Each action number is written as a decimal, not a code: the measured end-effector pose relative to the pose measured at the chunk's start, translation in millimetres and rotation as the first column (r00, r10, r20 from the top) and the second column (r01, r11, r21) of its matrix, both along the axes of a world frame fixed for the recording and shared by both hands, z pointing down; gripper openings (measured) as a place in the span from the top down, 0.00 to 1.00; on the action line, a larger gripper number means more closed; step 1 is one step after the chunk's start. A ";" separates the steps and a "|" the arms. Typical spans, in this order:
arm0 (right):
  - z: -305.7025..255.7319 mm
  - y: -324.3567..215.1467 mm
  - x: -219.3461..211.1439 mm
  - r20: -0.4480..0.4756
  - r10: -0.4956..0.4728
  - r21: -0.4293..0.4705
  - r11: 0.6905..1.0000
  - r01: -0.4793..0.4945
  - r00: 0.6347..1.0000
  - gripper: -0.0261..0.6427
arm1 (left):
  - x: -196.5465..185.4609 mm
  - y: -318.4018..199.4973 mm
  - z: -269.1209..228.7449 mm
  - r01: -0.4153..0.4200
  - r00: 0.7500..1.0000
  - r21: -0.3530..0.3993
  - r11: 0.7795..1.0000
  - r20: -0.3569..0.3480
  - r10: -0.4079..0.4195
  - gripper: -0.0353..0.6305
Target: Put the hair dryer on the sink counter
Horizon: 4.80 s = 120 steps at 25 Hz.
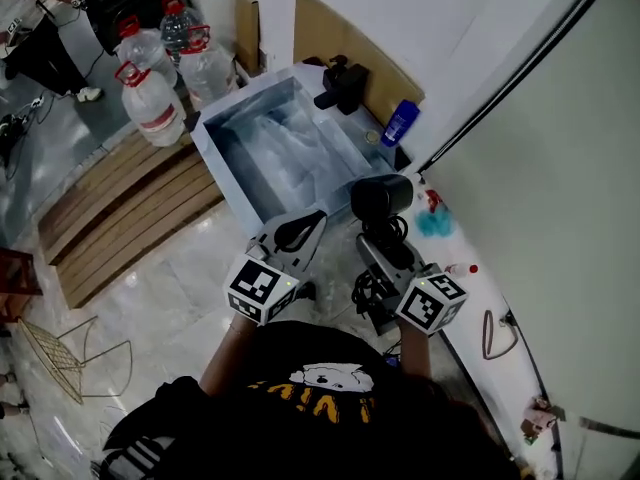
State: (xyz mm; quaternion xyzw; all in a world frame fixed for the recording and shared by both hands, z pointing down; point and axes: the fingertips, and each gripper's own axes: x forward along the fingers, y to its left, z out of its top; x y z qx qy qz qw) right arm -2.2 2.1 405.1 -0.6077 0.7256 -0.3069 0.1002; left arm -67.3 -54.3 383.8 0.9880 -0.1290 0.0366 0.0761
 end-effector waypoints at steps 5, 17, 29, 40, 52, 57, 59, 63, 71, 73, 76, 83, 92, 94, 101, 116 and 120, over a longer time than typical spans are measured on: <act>11.4 -8.1 10.6 -0.030 0.016 -0.032 0.999 -0.017 0.999 0.65 | 5.0 -11.4 9.2 -0.003 1.000 -0.019 1.000 0.005 0.003 0.93; 46.5 -33.0 38.3 -0.060 -0.051 -0.097 0.994 0.045 0.997 0.65 | 42.9 -18.3 7.0 -0.014 0.999 -0.009 1.000 0.033 0.015 0.93; 105.5 -113.8 108.7 -0.144 -0.347 -0.222 0.924 0.312 0.927 0.65 | 110.1 -83.3 1.5 0.175 0.984 -0.021 0.984 0.035 -0.174 0.93; 173.4 -175.8 148.4 -0.217 -0.552 -0.356 0.813 0.462 0.805 0.65 | 132.6 -112.2 11.5 0.349 0.934 -0.033 0.937 0.097 -0.344 0.93; 205.9 -216.1 157.6 -0.284 -0.566 -0.420 0.799 0.430 0.774 0.65 | 135.4 -120.9 21.3 0.436 0.893 -0.037 0.899 0.140 -0.428 0.93; 209.3 -223.8 168.8 -0.346 -0.549 -0.431 0.813 0.391 0.761 0.65 | 138.4 -125.8 20.0 0.439 0.891 -0.028 0.898 0.140 -0.431 0.93; 210.1 -225.8 168.1 -0.355 -0.546 -0.435 0.815 0.383 0.759 0.65 | 139.3 -129.4 19.9 0.439 0.891 -0.027 0.898 0.141 -0.432 0.93; 211.5 -226.6 164.9 -0.380 -0.550 -0.446 0.813 0.374 0.743 0.64 | 139.2 -132.9 20.0 0.437 0.892 -0.025 0.899 0.142 -0.429 0.93; 216.4 -233.0 164.2 -0.456 -0.561 -0.489 0.806 0.332 0.691 0.61 | 140.6 -136.1 24.3 0.433 0.894 -0.034 0.901 0.143 -0.424 0.93; 215.0 -237.6 164.3 -0.472 -0.557 -0.486 0.811 0.325 0.683 0.62 | 139.5 -136.8 24.7 0.433 0.894 -0.037 0.900 0.144 -0.424 0.93; 211.3 -244.6 163.8 -0.490 -0.531 -0.475 0.828 0.299 0.691 0.62 | 136.1 -137.9 24.9 0.437 0.892 -0.039 0.899 0.147 -0.428 0.93; 205.0 -251.0 179.2 -0.538 -0.446 -0.454 0.868 0.200 0.715 0.64 | 132.2 -136.5 25.8 0.436 0.892 -0.043 0.899 0.150 -0.426 0.93; 208.8 -248.8 177.0 -0.554 -0.461 -0.493 0.853 0.174 0.694 0.62 | 129.5 -132.1 23.3 0.415 0.903 -0.043 0.909 0.141 -0.406 0.93; 207.2 -248.5 178.0 -0.564 -0.446 -0.488 0.859 0.154 0.695 0.61 | 128.3 -130.7 21.9 0.412 0.905 -0.042 0.910 0.138 -0.403 0.93; 200.8 -240.1 180.8 -0.576 -0.401 -0.472 0.875 0.111 0.712 0.54 | 117.6 -127.1 23.1 0.415 0.904 -0.045 0.909 0.132 -0.406 0.93; 124.9 -206.4 156.1 -0.540 -0.265 -0.278 0.952 0.128 0.799 0.60 | 84.2 -113.7 18.4 0.367 0.928 -0.054 0.929 0.089 -0.361 0.93; 90.7 -193.2 130.1 -0.466 -0.229 -0.186 0.970 0.159 0.855 0.63 | 66.6 -105.5 15.7 0.349 0.936 -0.051 0.936 0.075 -0.345 0.93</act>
